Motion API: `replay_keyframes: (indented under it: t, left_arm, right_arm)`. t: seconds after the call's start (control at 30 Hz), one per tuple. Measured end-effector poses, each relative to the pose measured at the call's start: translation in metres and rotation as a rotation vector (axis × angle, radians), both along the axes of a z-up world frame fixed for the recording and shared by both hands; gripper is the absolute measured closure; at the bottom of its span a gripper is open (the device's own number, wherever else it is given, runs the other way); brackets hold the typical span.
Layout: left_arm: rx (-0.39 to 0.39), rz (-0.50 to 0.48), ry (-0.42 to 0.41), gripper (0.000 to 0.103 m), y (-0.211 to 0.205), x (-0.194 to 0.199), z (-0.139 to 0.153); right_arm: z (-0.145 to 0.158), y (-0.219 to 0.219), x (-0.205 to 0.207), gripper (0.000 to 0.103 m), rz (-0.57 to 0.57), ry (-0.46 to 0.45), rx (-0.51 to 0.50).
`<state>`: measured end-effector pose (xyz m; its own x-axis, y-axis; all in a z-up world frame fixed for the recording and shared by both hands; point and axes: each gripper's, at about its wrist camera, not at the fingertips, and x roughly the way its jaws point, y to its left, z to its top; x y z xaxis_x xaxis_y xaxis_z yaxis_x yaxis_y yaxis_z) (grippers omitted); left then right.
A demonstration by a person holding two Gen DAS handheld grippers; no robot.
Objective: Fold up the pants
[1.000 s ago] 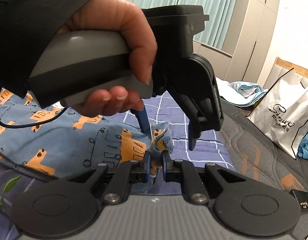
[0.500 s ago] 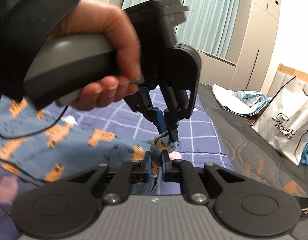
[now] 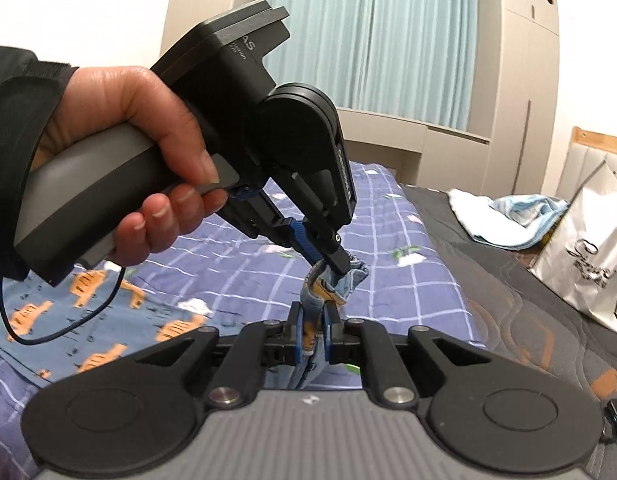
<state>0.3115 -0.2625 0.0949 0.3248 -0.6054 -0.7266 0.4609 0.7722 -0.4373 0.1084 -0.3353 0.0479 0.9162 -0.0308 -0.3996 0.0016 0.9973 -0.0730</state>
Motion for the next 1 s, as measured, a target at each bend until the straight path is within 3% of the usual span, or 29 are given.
replay_keyframes:
  t: [0.47,1.0]
  left_arm:
    - [-0.030,0.126,-0.013,0.095,0.119,-0.017,-0.008]
    - [-0.095,0.267,0.054,0.100,0.215,-0.022,-0.089]
  right_arm:
    - [0.002,0.065,0.004,0.092,0.175,0.025,0.036]
    - [-0.054,0.141,0.027,0.092,0.284,0.153,-0.014]
